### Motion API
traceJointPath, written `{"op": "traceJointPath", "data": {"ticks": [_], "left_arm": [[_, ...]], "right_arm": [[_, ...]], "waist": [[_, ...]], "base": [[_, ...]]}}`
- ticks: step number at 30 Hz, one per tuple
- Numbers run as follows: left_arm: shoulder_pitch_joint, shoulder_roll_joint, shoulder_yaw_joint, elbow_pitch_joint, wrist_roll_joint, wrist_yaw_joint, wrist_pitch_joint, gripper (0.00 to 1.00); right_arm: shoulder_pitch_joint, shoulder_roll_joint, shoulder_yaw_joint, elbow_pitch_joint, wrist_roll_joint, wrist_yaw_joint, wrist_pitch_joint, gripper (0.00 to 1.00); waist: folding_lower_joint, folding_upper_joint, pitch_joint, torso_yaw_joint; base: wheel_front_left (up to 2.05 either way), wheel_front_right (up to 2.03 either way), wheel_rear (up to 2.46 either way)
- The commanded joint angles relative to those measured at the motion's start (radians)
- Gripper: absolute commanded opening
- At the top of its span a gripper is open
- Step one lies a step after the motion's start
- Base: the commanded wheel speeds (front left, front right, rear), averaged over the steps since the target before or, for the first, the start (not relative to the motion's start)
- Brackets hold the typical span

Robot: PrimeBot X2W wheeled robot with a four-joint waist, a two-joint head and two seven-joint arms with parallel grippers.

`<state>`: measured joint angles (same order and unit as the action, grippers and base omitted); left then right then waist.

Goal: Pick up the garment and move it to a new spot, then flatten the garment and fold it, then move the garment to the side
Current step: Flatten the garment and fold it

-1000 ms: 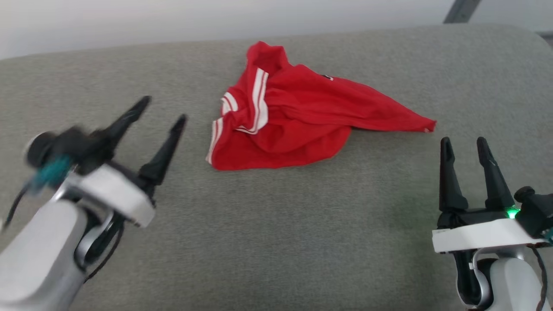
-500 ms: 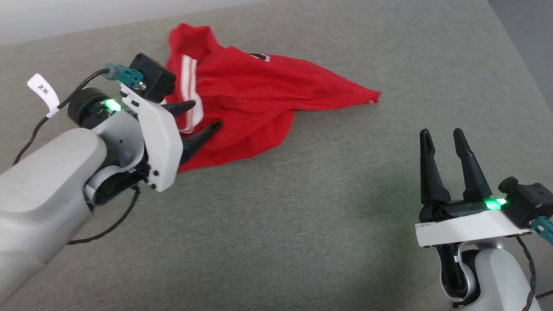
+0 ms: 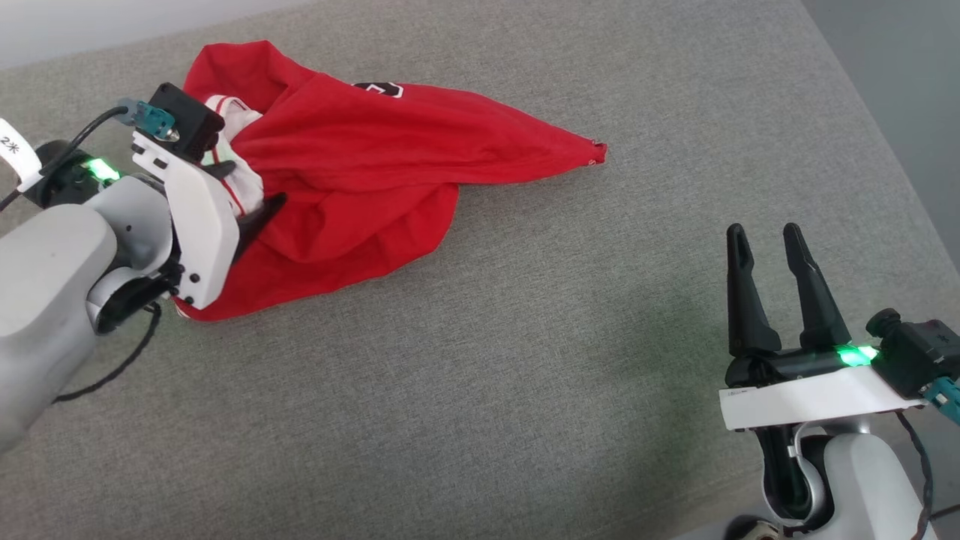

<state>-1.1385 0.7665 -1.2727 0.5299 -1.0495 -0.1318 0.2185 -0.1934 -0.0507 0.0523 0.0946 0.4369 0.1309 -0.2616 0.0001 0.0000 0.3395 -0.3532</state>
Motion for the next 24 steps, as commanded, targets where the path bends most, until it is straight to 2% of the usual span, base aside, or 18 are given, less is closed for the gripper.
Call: {"op": "traceJointPath", "data": {"ticks": [1,4,5,6,7,10,11,15,21,22,24], "left_arm": [[-0.013,0.008,-0.002,0.004,0.019,0.002,-0.001,1.0],[-0.014,0.003,-0.007,0.001,0.038,0.002,0.002,1.0],[-0.015,0.002,-0.007,-0.002,0.034,0.002,0.003,0.95],[-0.019,0.003,-0.007,-0.005,0.028,0.002,0.004,0.78],[-0.023,0.004,-0.008,-0.009,0.026,0.002,0.007,0.44],[-0.024,0.011,-0.008,-0.024,0.04,0.002,0.014,0.06],[-0.023,0.013,-0.008,-0.031,0.039,0.002,0.017,0.0],[-0.026,0.019,-0.008,-0.041,0.025,0.002,0.012,0.0],[-0.04,0.023,-0.008,-0.02,-0.061,0.002,-0.035,0.0],[-0.042,0.025,-0.004,-0.01,-0.087,0.002,-0.048,0.0],[-0.025,0.023,0.047,0.005,-0.209,0.002,-0.075,0.0]], "right_arm": [[0.001,0.0,0.001,-0.005,0.005,0.0,-0.005,1.0],[-0.008,0.0,0.003,-0.007,0.01,0.0,-0.005,1.0],[-0.01,0.0,0.003,-0.007,0.01,0.0,-0.005,1.0],[-0.011,0.0,0.002,-0.007,0.009,0.0,-0.005,1.0],[-0.012,0.0,0.001,-0.006,0.008,0.0,-0.005,1.0],[-0.014,0.0,0.001,-0.006,0.005,0.0,-0.005,1.0],[-0.014,0.0,0.001,-0.007,0.005,0.0,-0.005,1.0],[-0.011,0.0,-0.002,-0.001,-0.001,0.0,-0.005,1.0],[-0.016,0.0,-0.012,0.005,-0.016,0.0,-0.005,1.0],[-0.018,0.0,-0.013,0.006,-0.019,0.0,-0.005,1.0],[-0.02,0.0,-0.016,0.007,-0.024,0.0,-0.005,1.0]], "waist": [[-0.0001,0.0,0.001,0.002],[-0.0001,0.0,0.001,0.007],[-0.0001,0.0,0.0,0.01],[-0.0001,0.0,-0.001,0.012],[-0.0001,0.0,-0.002,0.015],[-0.0001,0.0,-0.006,0.022],[-0.0001,0.0,-0.006,0.025],[-0.0001,0.0,-0.014,0.042],[-0.0001,0.0,-0.027,0.073],[-0.0001,0.0,-0.029,0.079],[-0.0001,0.0,-0.032,0.087]], "base": [[0.0,0.0,0.0],[0.0,0.0,0.0],[0.0,0.0,0.0],[0.0,0.0,0.0],[0.0,0.0,0.0],[0.0,0.0,0.0],[0.0,0.0,0.0],[0.0,0.0,0.0],[0.0,0.0,0.0],[0.0,0.0,0.0],[0.0,0.0,0.0]]}}
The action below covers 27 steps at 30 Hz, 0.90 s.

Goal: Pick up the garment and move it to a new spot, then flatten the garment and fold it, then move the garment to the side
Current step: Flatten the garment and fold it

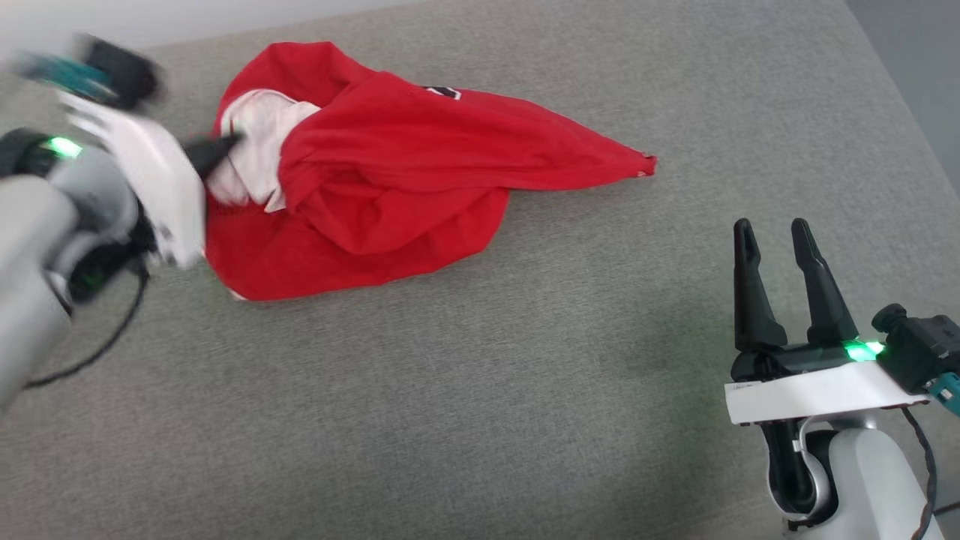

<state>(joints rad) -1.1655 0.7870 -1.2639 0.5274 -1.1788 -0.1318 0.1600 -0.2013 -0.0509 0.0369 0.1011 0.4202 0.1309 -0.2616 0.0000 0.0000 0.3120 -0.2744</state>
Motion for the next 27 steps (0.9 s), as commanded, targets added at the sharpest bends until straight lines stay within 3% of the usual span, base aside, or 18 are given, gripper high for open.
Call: {"op": "traceJointPath", "data": {"ticks": [1,5,10,14,19,20,21,22,27], "left_arm": [[0.019,0.0,0.072,0.008,-0.159,0.002,-0.024,0.0],[0.09,0.032,0.203,0.04,-0.407,0.002,-0.044,0.0],[0.163,0.053,0.263,0.131,-0.523,0.002,-0.052,0.0],[0.243,0.07,0.267,0.213,-0.544,0.002,-0.063,0.0],[0.296,0.077,0.253,0.206,-0.509,0.002,-0.063,0.0],[0.296,0.081,0.247,0.192,-0.491,0.002,-0.07,0.07],[0.294,0.087,0.242,0.179,-0.471,0.002,-0.085,0.46],[0.285,0.096,0.232,0.166,-0.432,0.002,-0.099,1.0],[0.207,0.148,0.17,0.086,-0.244,0.002,-0.178,1.0]], "right_arm": [[-0.012,0.0,-0.002,0.0,-0.009,0.0,-0.005,1.0],[-0.004,0.0,-0.015,0.001,-0.013,0.0,-0.005,1.0],[-0.003,0.0,-0.015,0.005,-0.017,0.0,-0.005,1.0],[-0.015,0.0,-0.015,0.006,-0.018,0.0,-0.005,1.0],[-0.014,0.0,-0.023,0.002,-0.028,0.0,-0.005,1.0],[-0.015,0.0,-0.024,0.001,-0.031,0.0,-0.005,1.0],[-0.015,0.0,-0.025,0.001,-0.032,0.0,-0.005,1.0],[-0.016,0.0,-0.025,0.002,-0.032,0.0,-0.005,1.0],[-0.016,0.0,-0.019,0.004,-0.036,0.0,-0.005,1.0]], "waist": [[0.0,0.0,-0.006,0.012],[0.0,0.0,-0.012,0.033],[0.0,0.0,-0.01,0.05],[0.0,0.0,-0.008,0.059],[0.0,0.0,-0.006,0.071],[0.0,0.0,-0.006,0.074],[0.0,0.0,-0.006,0.076],[0.0,0.0,-0.006,0.078],[0.0,0.0,-0.01,0.081]], "base": [[0.0,0.0,0.0],[0.0,0.0,0.0],[0.0,0.0,0.0],[0.0,0.0,0.0],[0.0,0.0,0.0],[0.0,0.0,0.0],[0.0,0.0,0.0],[0.0,0.0,0.0],[0.0,0.0,0.0]]}}
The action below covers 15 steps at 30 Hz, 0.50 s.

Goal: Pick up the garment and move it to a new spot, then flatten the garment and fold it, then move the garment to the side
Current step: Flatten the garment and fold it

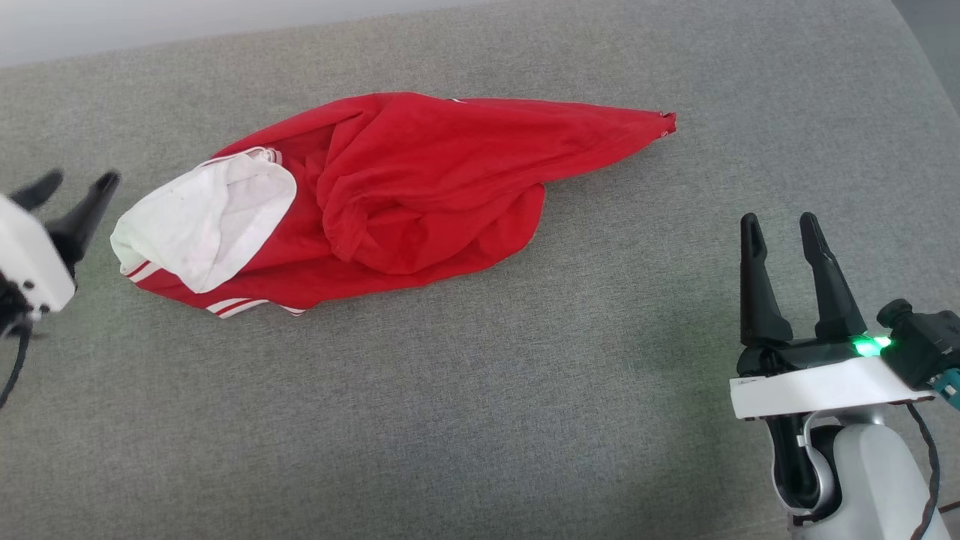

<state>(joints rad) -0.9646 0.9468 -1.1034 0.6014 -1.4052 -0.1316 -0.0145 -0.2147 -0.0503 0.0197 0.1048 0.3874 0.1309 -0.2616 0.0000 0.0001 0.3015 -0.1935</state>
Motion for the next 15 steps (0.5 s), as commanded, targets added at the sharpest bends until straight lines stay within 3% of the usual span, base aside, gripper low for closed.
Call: {"op": "traceJointPath", "data": {"ticks": [1,5,9,15], "left_arm": [[-0.03,0.002,-0.018,-0.033,0.03,0.002,0.008,1.0],[-0.085,0.02,-0.085,-0.128,0.071,0.002,0.114,1.0],[-0.112,0.026,-0.124,-0.169,0.033,0.002,0.265,1.0],[-0.128,0.005,-0.137,-0.131,0.005,0.002,0.323,1.0]], "right_arm": [[-0.003,-0.001,0.001,0.0,-0.003,0.0,-0.005,1.0],[-0.002,-0.001,0.006,0.0,0.003,0.0,-0.005,1.0],[0.002,-0.001,0.022,0.004,0.012,0.0,-0.005,1.0],[0.009,-0.001,0.032,-0.003,0.025,0.0,-0.005,1.0]], "waist": [[0.0,-0.0001,0.001,0.0],[0.0,-0.0001,0.002,-0.005],[0.0,-0.0001,0.002,-0.022],[0.0,-0.0001,0.012,-0.055]], "base": [[0.0,0.0,0.0],[0.0,0.0,0.0],[0.0,0.0,0.0],[0.0,0.0,0.0]]}}
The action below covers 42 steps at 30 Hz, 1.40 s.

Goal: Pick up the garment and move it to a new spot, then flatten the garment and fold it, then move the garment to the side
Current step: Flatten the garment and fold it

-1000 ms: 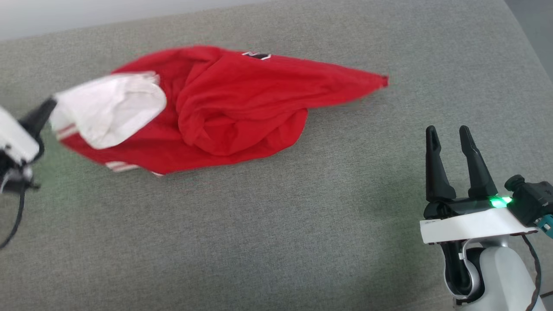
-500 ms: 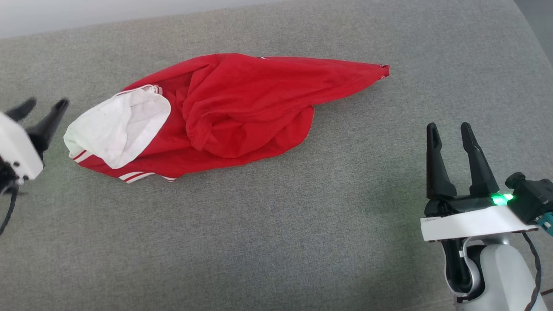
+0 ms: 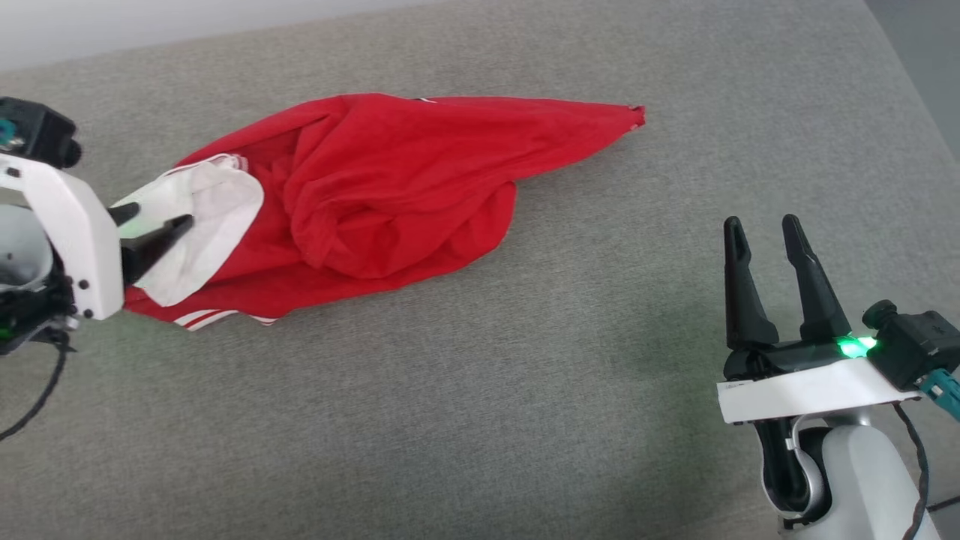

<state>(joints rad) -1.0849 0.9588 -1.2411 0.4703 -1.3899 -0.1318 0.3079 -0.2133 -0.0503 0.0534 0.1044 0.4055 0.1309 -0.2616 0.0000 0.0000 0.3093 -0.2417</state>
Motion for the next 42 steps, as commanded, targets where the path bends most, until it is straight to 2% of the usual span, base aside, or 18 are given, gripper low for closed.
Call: {"op": "traceJointPath", "data": {"ticks": [1,9,10,11,12,13,14,19,24,30,34,37,41,42], "left_arm": [[-0.01,-0.009,0.001,0.009,-0.021,0.002,0.004,1.0],[-0.024,-0.033,-0.01,0.082,0.009,0.002,-0.007,0.98],[-0.026,-0.033,-0.013,0.093,0.015,0.002,-0.009,0.5],[-0.028,-0.034,-0.015,0.098,0.022,0.002,-0.013,0.36],[-0.027,-0.037,-0.016,0.102,0.021,0.002,-0.017,0.34],[-0.026,-0.039,-0.015,0.108,0.012,0.002,-0.021,0.08],[-0.029,-0.038,-0.015,0.113,0.012,0.002,-0.029,0.0],[-0.042,-0.03,0.005,0.131,-0.023,0.002,-0.066,0.0],[-0.039,0.015,0.046,0.172,-0.091,0.002,-0.097,0.0],[0.03,0.072,0.094,0.298,-0.209,0.002,-0.087,0.0],[0.093,0.082,0.116,0.38,-0.276,0.002,-0.079,0.0],[0.115,0.084,0.13,0.433,-0.293,0.002,-0.096,0.0],[0.114,0.066,0.116,0.504,-0.24,0.002,-0.175,0.0],[0.111,0.056,0.119,0.52,-0.236,0.002,-0.196,0.18]], "right_arm": [[0.01,-0.001,-0.002,-0.004,0.008,0.0,-0.005,1.0],[0.013,-0.001,0.0,-0.013,0.012,0.0,-0.005,1.0],[0.013,-0.001,0.0,-0.015,0.013,0.0,-0.005,1.0],[0.014,-0.001,-0.001,-0.016,0.013,0.0,-0.005,1.0],[0.016,-0.001,-0.001,-0.017,0.014,0.0,-0.005,1.0],[0.016,-0.001,-0.003,-0.018,0.015,0.0,-0.005,1.0],[0.016,-0.001,-0.005,-0.018,0.016,0.0,-0.005,1.0],[0.012,-0.001,-0.009,-0.019,0.015,0.0,-0.005,1.0],[0.004,-0.001,-0.013,-0.017,0.013,0.0,-0.005,1.0],[0.0,-0.001,-0.01,-0.015,0.009,0.0,-0.005,1.0],[-0.005,-0.001,-0.008,-0.018,0.006,0.0,-0.005,1.0],[-0.005,-0.001,-0.01,-0.017,0.002,0.0,-0.005,1.0],[-0.013,-0.001,-0.009,-0.018,-0.002,0.0,-0.005,1.0],[-0.014,-0.001,-0.009,-0.018,-0.004,0.0,-0.005,1.0]], "waist": [[0.0,0.0,0.006,-0.011],[0.0,0.0,0.017,-0.033],[0.0,0.0,0.017,-0.035],[0.0,0.0,0.018,-0.036],[0.0,0.0,0.019,-0.036],[0.0,0.0,0.019,-0.035],[0.0,0.0,0.02,-0.034],[0.0,0.0,0.023,-0.023],[0.0,0.0,0.026,-0.011],[0.0,0.0,0.032,-0.004],[0.0,0.0,0.036,-0.004],[0.0,0.0,0.039,-0.004],[0.0,0.0,0.039,-0.004],[0.0,0.0,0.039,-0.002]], "base": [[0.0,0.0,0.0],[0.0,0.0,0.0],[0.0,0.0,0.0],[0.0,0.0,0.0],[0.0,0.0,0.0],[0.0,0.0,0.0],[0.0,0.0,0.0],[0.0,0.0,0.0],[0.0,0.0,0.0],[0.0,0.0,0.0],[0.0,0.0,0.0],[0.0,0.0,0.0],[0.0,0.0,0.0],[0.0,0.0,0.0]]}}
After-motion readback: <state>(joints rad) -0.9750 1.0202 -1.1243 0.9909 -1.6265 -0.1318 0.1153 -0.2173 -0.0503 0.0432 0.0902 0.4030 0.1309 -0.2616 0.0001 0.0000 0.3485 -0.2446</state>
